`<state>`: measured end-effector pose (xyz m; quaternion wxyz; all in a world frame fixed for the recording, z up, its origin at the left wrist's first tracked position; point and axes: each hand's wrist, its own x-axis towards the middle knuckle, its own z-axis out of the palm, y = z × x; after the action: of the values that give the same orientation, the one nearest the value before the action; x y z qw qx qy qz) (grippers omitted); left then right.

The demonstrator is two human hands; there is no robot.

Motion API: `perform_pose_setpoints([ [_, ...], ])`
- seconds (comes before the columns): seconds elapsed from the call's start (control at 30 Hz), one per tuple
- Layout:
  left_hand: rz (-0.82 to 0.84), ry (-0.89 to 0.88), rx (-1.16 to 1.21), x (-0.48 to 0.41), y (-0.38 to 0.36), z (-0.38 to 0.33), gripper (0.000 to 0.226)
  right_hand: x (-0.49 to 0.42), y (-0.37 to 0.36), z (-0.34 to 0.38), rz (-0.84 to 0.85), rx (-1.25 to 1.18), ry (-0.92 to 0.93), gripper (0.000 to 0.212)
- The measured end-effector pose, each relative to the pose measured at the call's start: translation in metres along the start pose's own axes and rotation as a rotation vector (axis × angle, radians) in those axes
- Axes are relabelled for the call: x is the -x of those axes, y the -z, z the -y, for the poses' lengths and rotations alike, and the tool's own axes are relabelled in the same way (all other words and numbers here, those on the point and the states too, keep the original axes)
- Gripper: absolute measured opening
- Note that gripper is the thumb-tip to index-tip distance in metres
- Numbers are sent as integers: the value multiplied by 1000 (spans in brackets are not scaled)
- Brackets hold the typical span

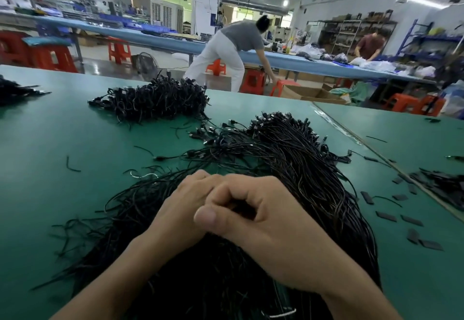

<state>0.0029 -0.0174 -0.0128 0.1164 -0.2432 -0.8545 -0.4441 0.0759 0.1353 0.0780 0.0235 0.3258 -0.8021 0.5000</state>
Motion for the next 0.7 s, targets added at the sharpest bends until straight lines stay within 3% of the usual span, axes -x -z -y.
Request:
perform_pose_setpoints([
  [0.13, -94, 75, -95, -7, 0, 20, 26, 17, 35, 4, -96, -160, 150, 16],
  [0.2, -233, 109, -83, -12, 5, 25, 27, 27, 57, -13, -300, -104, 34, 25],
  [0.3, -429, 38, -6, -14, 17, 18, 24, 38, 75, -56, -564, 273, -318, 39],
  [0.4, -452, -75, 97, -11, 17, 3, 33, 41, 71, -82, -484, 502, -547, 32],
  [0.53, -227, -79, 54, -6, 7, -4, 36, 35, 53, -74, -264, 674, -658, 15],
  [0.67, -72, -117, -104, -6, 7, -3, 36, 16, 25, -42, -142, 540, -494, 67],
  [0.7, -45, -140, -142, -6, 8, -4, 33, 12, 18, -36, -117, 470, -461, 72],
])
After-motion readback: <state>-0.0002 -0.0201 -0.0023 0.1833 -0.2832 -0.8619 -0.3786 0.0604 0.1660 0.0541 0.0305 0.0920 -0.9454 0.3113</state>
